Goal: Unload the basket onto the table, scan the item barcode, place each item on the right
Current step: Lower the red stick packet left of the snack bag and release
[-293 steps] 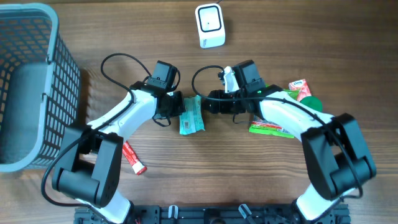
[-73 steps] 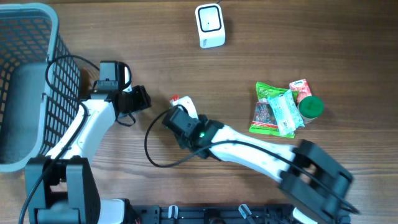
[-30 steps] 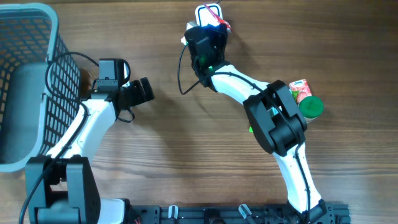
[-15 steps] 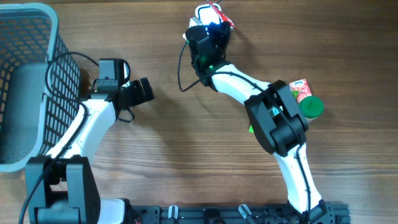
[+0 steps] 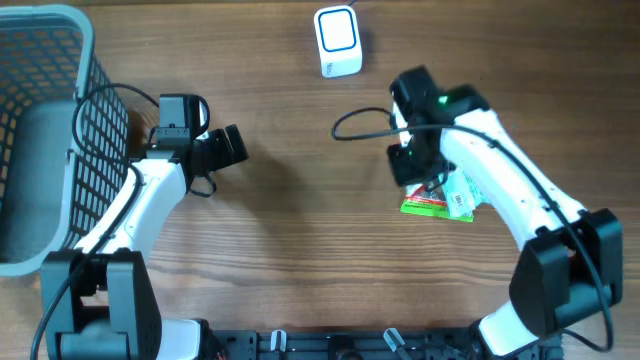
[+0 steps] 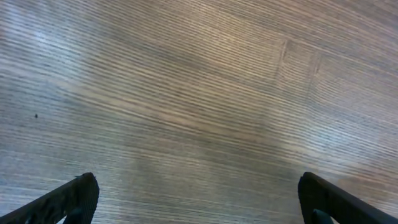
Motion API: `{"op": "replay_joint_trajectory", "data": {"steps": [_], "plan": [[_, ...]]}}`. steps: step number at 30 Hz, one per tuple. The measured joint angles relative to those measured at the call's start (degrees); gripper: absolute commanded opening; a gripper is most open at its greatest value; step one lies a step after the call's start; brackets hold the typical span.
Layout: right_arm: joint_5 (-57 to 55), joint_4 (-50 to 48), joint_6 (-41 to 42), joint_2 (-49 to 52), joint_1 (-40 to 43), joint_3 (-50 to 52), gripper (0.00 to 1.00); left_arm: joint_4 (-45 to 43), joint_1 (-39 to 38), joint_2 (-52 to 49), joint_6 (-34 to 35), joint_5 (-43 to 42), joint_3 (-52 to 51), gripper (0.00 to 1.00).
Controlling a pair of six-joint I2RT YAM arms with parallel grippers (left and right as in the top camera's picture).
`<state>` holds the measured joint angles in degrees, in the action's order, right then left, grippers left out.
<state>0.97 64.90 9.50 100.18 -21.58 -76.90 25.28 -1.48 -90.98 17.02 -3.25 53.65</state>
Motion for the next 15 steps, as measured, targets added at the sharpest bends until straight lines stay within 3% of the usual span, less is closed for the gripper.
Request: {"op": "replay_joint_trajectory", "data": {"steps": [1, 2, 5, 6, 7, 11, 15], "plan": [[0.52, -1.99, 1.46, 0.11, 0.00, 2.08, 0.42, -0.02, 0.00, 0.02, 0.00, 0.00, -0.02, 1.00], [0.83, -4.15, 2.95, 0.11, 0.00, 3.89, 0.59, -0.07, 0.00, 0.00, 0.00, 0.00, -0.02, 1.00], [1.16, -6.58, 5.11, 0.11, 0.00, 5.25, 0.67, -0.07, 0.00, 0.00, 0.00, 0.00, 0.00, 1.00], [1.18, -6.82, 5.77, 0.11, 0.00, 5.25, 0.78, -0.04, 0.00, 0.00, 0.00, 0.00, 0.00, 1.00], [1.16, -6.88, 6.01, 0.11, 0.00, 5.25, 1.00, -0.04, 0.00, 0.00, 0.00, 0.00, -0.02, 1.00], [1.16, -6.75, 6.56, 0.00, 0.00, 5.27, 1.00, -0.04, 0.00, 0.02, 0.00, 0.00, 0.00, 1.00], [1.18, -19.43, 6.73, -0.02, 0.00, 5.60, 1.00, -0.09, 0.00, 0.02, 0.00, 0.00, 0.00, 1.00]]}}
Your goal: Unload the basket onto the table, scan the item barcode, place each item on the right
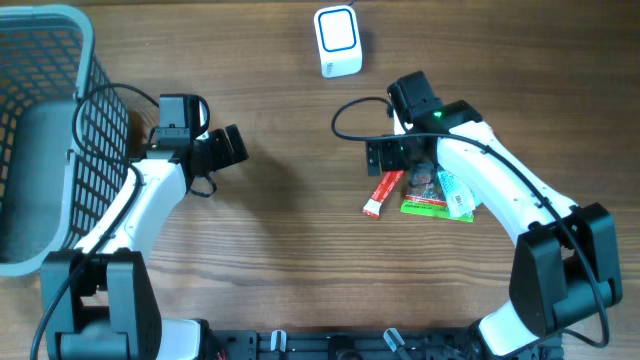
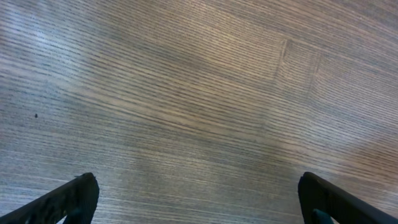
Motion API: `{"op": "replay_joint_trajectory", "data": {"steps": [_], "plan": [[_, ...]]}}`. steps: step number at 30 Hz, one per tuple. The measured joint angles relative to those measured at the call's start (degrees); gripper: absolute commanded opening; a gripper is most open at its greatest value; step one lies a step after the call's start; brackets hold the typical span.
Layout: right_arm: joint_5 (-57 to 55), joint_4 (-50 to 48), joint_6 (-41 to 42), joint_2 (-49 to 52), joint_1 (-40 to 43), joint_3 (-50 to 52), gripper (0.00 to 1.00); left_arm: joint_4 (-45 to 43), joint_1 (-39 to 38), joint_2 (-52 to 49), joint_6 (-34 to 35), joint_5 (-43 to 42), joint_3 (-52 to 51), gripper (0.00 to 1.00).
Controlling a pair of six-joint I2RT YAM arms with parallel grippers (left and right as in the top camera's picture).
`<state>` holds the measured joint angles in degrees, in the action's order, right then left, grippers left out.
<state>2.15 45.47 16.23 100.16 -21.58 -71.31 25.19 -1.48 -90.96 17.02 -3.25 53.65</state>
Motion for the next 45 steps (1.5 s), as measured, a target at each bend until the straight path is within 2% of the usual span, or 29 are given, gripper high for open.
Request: {"op": "replay_joint_trajectory", "data": {"steps": [4, 10, 13, 18, 21, 24, 26, 28, 30, 35, 39, 41, 45], "plan": [[-0.02, -11.76, 0.04, -0.07, 0.00, 0.02, 1.00, 0.09, 0.00, -0.02, 0.00, 0.00, 0.00, 1.00], [0.00, -14.40, 0.04, -2.80, 0.00, 0.04, 1.00, 0.04, 0.00, 0.00, 0.00, 0.00, 0.00, 1.00], [-1.77, -14.58, 0.04, -16.94, 0.02, 0.13, 1.00, 0.02, 0.00, -0.02, 0.00, 0.00, 0.00, 1.00], [-7.78, -13.92, 0.02, -49.42, 0.11, 0.07, 1.00, 0.02, 0.00, -0.02, 0.00, 0.00, 0.00, 1.00], [-11.21, -7.69, 0.00, -65.53, 0.15, -0.59, 1.00, 0.04, 0.00, -0.02, 0.00, 0.00, -0.02, 1.00], [-12.76, 3.56, 0.00, -75.43, 1.53, -0.26, 1.00, 0.04, 0.00, -0.02, 0.00, -0.02, 0.00, 1.00], [-13.16, 4.98, 0.00, -81.50, 3.63, 3.28, 1.00, 0.07, 0.00, -0.02, 0.00, 0.00, 0.00, 1.00], [-13.35, 1.84, 0.02, -85.50, 5.40, 8.22, 1.00, -0.02, 0.00, -0.02, 0.00, 0.02, 0.00, 1.00], [-13.29, -6.01, 0.00, -90.20, 8.28, 18.58, 1.00, 0.04, 0.00, -0.02, 0.00, 0.02, -0.02, 1.00], [-6.67, -37.13, -0.48, -97.96, 12.33, 43.04, 1.00, 0.02, 0.00, -0.02, -0.02, 0.02, -0.02, 1.00], [-2.60, -57.92, -0.92, -98.97, 12.70, 57.27, 1.00, 0.09, 0.00, -0.02, 0.00, 0.00, 0.00, 1.00], [-2.16, -61.64, -0.96, -99.10, 12.70, 61.83, 1.00, 0.07, 0.00, -0.02, -0.02, 0.00, -0.02, 1.00], [-2.14, -61.83, -1.07, -99.12, 12.70, 69.31, 1.00, 0.04, 0.00, -0.02, 0.00, 0.00, -0.02, 1.00]]}}
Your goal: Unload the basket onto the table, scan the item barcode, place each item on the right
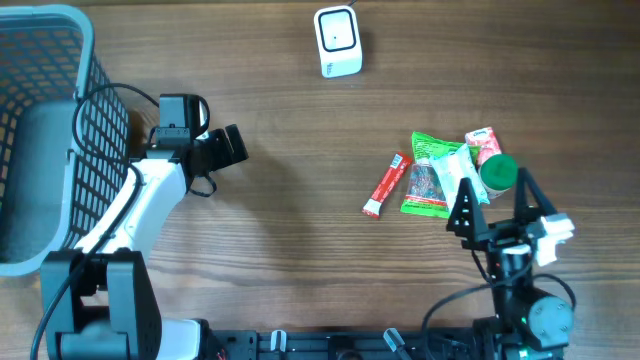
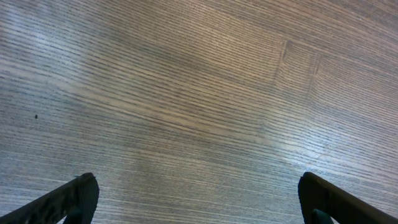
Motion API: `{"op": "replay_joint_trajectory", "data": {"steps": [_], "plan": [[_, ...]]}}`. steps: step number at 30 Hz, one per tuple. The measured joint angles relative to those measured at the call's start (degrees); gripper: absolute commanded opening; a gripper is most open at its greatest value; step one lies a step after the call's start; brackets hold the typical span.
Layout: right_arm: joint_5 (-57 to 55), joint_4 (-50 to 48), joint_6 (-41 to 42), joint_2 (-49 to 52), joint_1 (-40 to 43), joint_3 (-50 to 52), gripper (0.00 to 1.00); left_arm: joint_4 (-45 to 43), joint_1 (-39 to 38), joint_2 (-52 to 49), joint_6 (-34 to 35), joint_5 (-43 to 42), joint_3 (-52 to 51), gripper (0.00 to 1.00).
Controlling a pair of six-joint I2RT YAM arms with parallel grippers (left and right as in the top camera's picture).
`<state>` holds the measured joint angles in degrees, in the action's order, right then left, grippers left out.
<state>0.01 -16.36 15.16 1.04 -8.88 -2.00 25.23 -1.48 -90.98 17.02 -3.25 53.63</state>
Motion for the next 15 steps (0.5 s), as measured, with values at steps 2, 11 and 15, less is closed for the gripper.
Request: {"op": "replay_joint_trajectory", "data": {"steps": [2, 11, 15], "plan": [[0.00, 4.48, 0.00, -0.09, 0.00, 1.20, 1.00, 0.02, 0.00, 0.00, 0.00, 0.00, 0.00, 1.00], [0.22, 16.35, 0.00, -0.24, 0.11, 1.64, 1.00, 0.00, 0.00, 0.00, 0.00, 0.00, 0.02, 1.00], [0.22, 16.35, 0.00, -0.24, 0.11, 1.64, 1.00, 0.00, 0.00, 0.02, 0.00, 0.00, 0.02, 1.00]]}}
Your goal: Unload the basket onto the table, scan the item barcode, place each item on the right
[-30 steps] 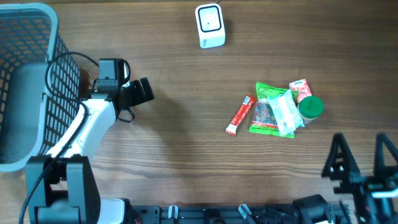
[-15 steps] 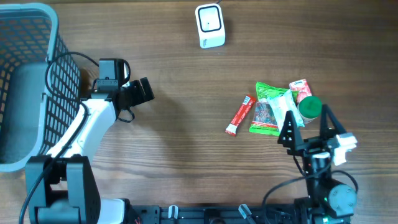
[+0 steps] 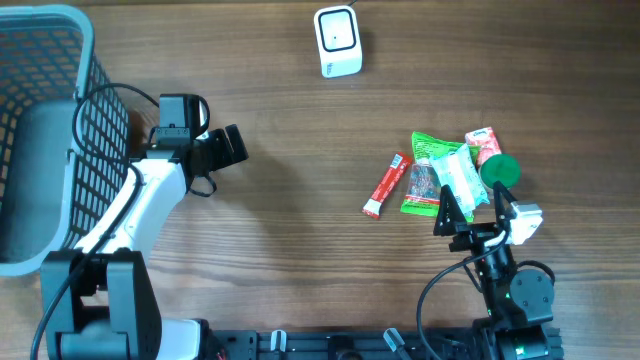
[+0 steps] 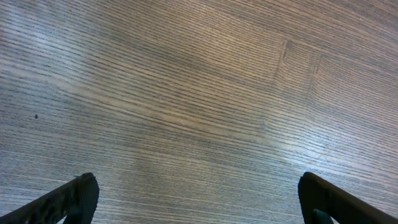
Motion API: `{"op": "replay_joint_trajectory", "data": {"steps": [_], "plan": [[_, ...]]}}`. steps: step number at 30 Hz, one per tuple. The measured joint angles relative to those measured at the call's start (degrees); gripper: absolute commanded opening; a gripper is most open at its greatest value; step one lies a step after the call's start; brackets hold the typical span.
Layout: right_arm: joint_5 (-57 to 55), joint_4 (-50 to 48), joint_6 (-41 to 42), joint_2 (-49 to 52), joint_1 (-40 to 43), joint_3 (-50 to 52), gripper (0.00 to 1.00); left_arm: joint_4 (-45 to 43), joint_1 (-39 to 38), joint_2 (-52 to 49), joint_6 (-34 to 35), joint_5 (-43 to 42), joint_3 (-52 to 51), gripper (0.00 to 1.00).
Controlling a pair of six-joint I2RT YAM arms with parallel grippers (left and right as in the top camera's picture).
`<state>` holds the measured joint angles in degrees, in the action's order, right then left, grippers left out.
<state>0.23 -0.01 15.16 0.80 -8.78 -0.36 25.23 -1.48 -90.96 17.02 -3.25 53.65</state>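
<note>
The white barcode scanner (image 3: 337,41) stands at the table's far edge. Several small items lie at the right: a red stick packet (image 3: 386,185), a green packet (image 3: 428,176), a white and teal packet (image 3: 463,178), a small red and white packet (image 3: 481,142) and a green round cap (image 3: 499,170). My right gripper (image 3: 470,212) is open just in front of this pile, holding nothing. My left gripper (image 3: 224,147) (image 4: 199,205) is open over bare wood at the left, far from the items.
A grey wire basket (image 3: 40,130) fills the left edge beside my left arm. The right arm is folded back at the table's near right edge. A black cable hangs by the left wrist.
My right gripper has shifted a little left and toward the pile. The items, the scanner and my left arm have not moved.
My right gripper was down on the packets at the right. Half a second later the red stick packet lay apart, left of the pile, with the gripper over it. Then the arm was folded back at the near edge, open and empty, and it stays there.
</note>
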Motion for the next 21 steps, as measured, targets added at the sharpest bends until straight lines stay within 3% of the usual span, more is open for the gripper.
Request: {"op": "replay_joint_trajectory", "data": {"steps": [21], "plan": [[0.00, 0.00, 0.00, 0.00, 0.00, 0.00, 1.00, 0.20, 0.00, 0.72, 0.00, 0.00, -0.02, 1.00]]}}
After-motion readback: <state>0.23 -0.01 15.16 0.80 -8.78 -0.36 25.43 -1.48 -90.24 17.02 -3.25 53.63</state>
